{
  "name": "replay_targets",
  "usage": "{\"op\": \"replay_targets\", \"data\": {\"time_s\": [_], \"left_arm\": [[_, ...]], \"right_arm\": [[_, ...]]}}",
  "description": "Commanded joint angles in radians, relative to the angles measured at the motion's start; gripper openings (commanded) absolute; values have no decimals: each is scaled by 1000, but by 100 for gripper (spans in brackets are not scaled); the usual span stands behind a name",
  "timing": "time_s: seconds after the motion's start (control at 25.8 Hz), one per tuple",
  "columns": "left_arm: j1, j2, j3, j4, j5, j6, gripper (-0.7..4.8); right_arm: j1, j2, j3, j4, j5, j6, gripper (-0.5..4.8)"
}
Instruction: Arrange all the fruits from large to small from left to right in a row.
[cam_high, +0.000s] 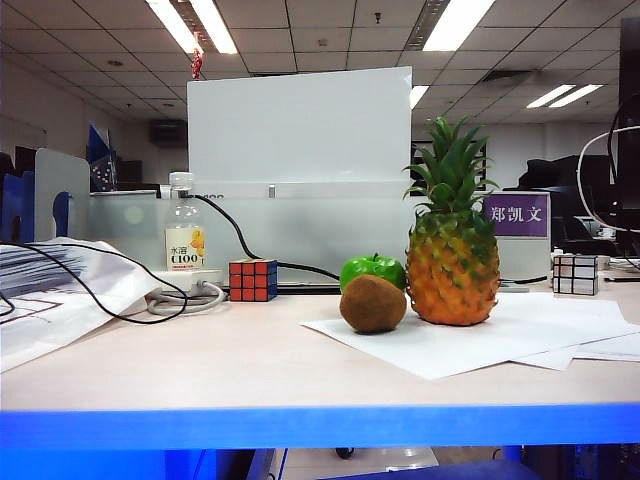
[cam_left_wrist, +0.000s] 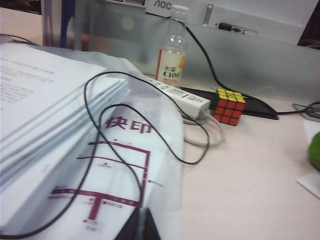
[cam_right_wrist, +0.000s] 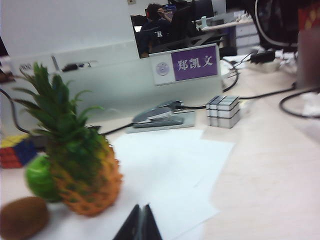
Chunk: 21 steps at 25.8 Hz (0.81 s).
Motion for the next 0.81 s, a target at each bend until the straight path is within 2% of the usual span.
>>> {"op": "replay_targets", "data": {"time_s": [0.04,0.15,0.19,0.27,0.39,0.5,0.74,0.81], "left_arm": [[-1,-2,1,17,211,-6,-6],[-3,-2,1,59,518,-11,-6],[-7,-2,1,75,583,-19,-6],[-32,-2,1,112,644,-36,-6],[-107,-2,1,168,646,-33,-5],[-199,-2,1,205,605,-34,-6],[-351,-2,1,208,441,15,-6],[-370,-2,1,208,390,29,-6]], "right_arm": [[2,-2,-8,16,-154,135,-6],[13,-2,-8,37,-339,174,-6],[23,-2,-8,40,-402,177,-6],[65,-2,-8,40,-500,177,-6],[160,-2,-8,46,-508,199,-6],[282,0,-8,47,-414,183,-4],[525,142,-5,77,-211,-19,14],[598,248,-4,159,-127,-90,78]]}}
